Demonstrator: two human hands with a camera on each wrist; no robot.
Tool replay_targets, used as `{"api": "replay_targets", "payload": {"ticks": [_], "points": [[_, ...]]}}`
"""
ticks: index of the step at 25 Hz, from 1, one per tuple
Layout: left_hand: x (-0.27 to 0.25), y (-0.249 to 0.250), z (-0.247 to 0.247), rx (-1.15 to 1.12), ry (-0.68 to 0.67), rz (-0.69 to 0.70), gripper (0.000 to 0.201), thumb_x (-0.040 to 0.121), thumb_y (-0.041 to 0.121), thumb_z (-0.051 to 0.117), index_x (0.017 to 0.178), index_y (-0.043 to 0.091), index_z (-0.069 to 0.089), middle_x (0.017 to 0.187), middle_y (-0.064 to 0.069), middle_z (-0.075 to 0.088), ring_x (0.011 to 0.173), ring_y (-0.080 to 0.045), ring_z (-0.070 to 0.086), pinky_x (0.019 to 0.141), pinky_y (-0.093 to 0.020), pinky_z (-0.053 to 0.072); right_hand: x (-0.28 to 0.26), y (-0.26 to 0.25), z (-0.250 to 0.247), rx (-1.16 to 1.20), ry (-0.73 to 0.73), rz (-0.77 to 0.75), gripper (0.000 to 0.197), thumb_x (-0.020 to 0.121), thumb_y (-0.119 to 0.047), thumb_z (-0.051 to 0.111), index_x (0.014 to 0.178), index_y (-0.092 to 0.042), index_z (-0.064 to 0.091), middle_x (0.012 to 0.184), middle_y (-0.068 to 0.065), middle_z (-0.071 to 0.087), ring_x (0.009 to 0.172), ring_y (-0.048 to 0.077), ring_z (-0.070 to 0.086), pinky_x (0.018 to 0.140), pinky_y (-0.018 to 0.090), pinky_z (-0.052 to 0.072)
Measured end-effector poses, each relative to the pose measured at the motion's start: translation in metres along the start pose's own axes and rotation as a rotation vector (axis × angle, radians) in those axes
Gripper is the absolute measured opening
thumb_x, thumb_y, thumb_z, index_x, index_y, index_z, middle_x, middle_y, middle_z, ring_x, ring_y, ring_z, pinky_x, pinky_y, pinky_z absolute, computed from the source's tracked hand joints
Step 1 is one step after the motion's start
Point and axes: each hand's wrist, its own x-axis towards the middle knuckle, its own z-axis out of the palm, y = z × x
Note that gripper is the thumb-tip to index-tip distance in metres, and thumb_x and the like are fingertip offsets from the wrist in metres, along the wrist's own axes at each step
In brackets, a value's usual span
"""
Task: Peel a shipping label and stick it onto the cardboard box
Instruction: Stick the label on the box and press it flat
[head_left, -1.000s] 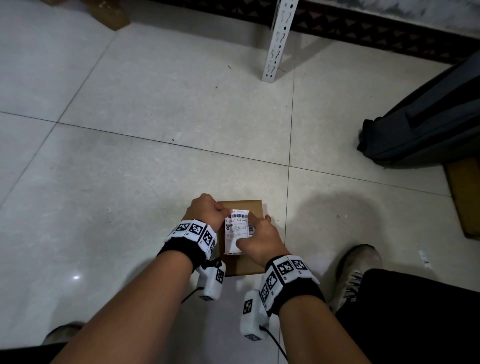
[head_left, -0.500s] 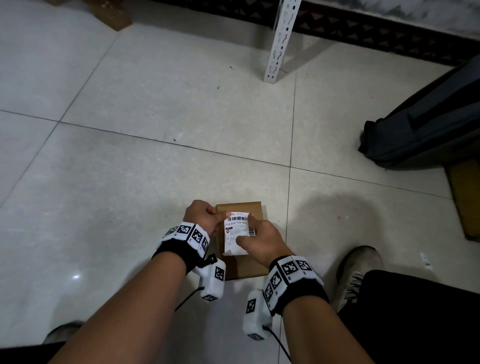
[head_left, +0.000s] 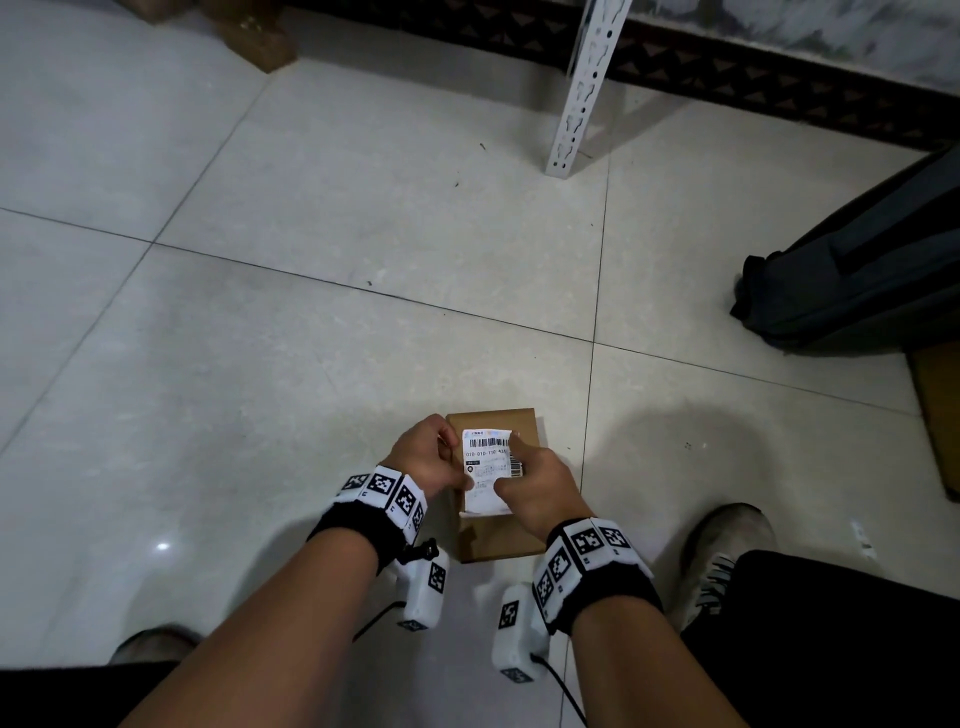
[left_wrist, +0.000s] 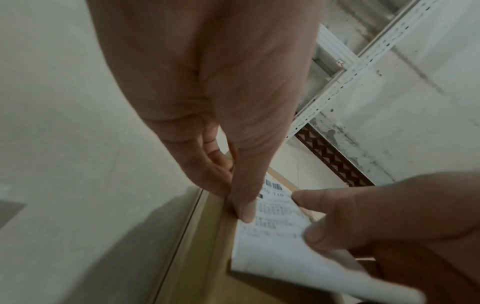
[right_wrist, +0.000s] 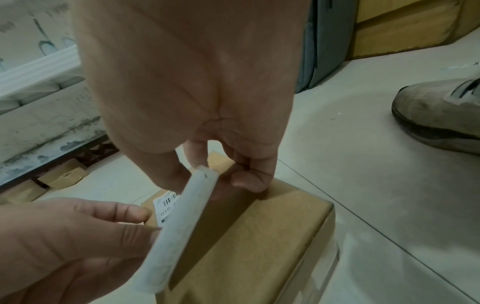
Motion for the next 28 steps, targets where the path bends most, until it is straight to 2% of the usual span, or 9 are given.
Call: {"api": "replay_targets", "payload": {"ticks": [6,11,15,20,22,24,25,27,28], "points": [[-0.002,0.008,-0.001,0.184,-0.015,0.059,0.041,0.062,0.007,0.088,0.072,0.020,0.050,0.078,0.006,0.056,0.077,-0.017,0.057,0.067,-0.026,0.048,-0.001,0.009,-0.006,-0.124,-0.058,0.024,0.086,0.079,0.007,0.058,0.154,-0.028,0.034,0.135,0.004,0.060,0.104,0.013,0.058,0.084,0.014,0.043],[-0.002,0.008,-0.001,0.244,-0.040,0.027,0.044,0.068,0.013,0.086,0.059,0.020,0.043,0.067,0.005,0.053,0.061,-0.010,0.049,0.055,-0.023,0.038,-0.002,0.017,-0.006,-0.246,-0.129,-0.012,0.103,0.076,-0.009,0.075,0.158,-0.034,0.018,0.138,0.003,0.058,0.124,0.021,0.058,0.099,0.023,0.044],[-0.002,0.005,0.001,0.231,-0.040,0.031,0.042,0.070,0.015,0.085,0.061,0.019,0.044,0.072,0.003,0.058,0.067,-0.014,0.054,0.062,-0.025,0.045,-0.012,0.025,-0.006,-0.231,-0.138,-0.059,0.115,0.072,-0.035,0.082,0.158,-0.042,0.007,0.136,-0.004,0.062,0.120,0.019,0.062,0.102,0.028,0.047],[-0.008,-0.002,0.007,0.172,-0.070,0.079,0.036,0.063,0.015,0.086,0.062,0.024,0.051,0.095,-0.006,0.067,0.086,-0.021,0.068,0.073,-0.033,0.059,-0.008,0.029,-0.010,-0.282,-0.172,-0.080,0.112,0.077,-0.031,0.080,0.158,-0.039,0.003,0.136,-0.007,0.061,0.120,0.018,0.061,0.099,0.020,0.043],[-0.011,-0.002,0.008,0.176,-0.083,0.073,0.038,0.059,0.020,0.088,0.072,0.027,0.052,0.107,-0.006,0.062,0.091,-0.021,0.067,0.080,-0.037,0.060,-0.003,0.033,-0.010,-0.346,-0.207,-0.024,0.097,0.085,-0.031,0.074,0.154,-0.046,0.008,0.133,-0.003,0.064,0.107,0.016,0.068,0.093,0.024,0.053],[-0.014,0.000,0.008,0.203,-0.085,0.076,0.047,0.064,0.018,0.087,0.092,0.026,0.050,0.110,-0.003,0.051,0.096,-0.021,0.062,0.083,-0.032,0.056,-0.011,0.018,-0.016,-0.290,-0.210,0.020,0.035,0.097,-0.043,0.058,0.132,-0.040,0.054,0.106,-0.003,0.073,0.068,0.006,0.073,0.057,0.020,0.057],[-0.014,0.000,0.008,0.209,-0.084,0.086,0.054,0.065,0.016,0.086,0.101,0.028,0.048,0.111,-0.003,0.048,0.097,-0.022,0.061,0.084,-0.032,0.054,-0.013,0.014,-0.017,-0.192,-0.238,0.047,0.014,0.103,-0.042,0.047,0.111,-0.044,0.059,0.090,-0.012,0.073,0.052,-0.002,0.068,0.047,0.016,0.051],[-0.018,0.004,0.006,0.225,-0.095,0.105,0.068,0.066,0.012,0.085,0.115,0.034,0.043,0.114,-0.004,0.044,0.100,-0.026,0.061,0.088,-0.035,0.055,-0.015,0.016,-0.019,-0.173,-0.241,0.009,0.027,0.107,-0.028,0.038,0.097,-0.052,0.045,0.064,-0.030,0.064,0.051,-0.008,0.061,0.054,0.016,0.050],[-0.020,0.005,0.005,0.245,-0.106,0.107,0.075,0.065,0.010,0.085,0.120,0.038,0.041,0.115,-0.004,0.042,0.100,-0.027,0.061,0.090,-0.037,0.055,-0.017,0.018,-0.019,-0.144,-0.226,0.038,0.029,0.102,-0.028,0.043,0.100,-0.056,0.044,0.062,-0.030,0.063,0.061,-0.004,0.060,0.062,0.022,0.050]]}}
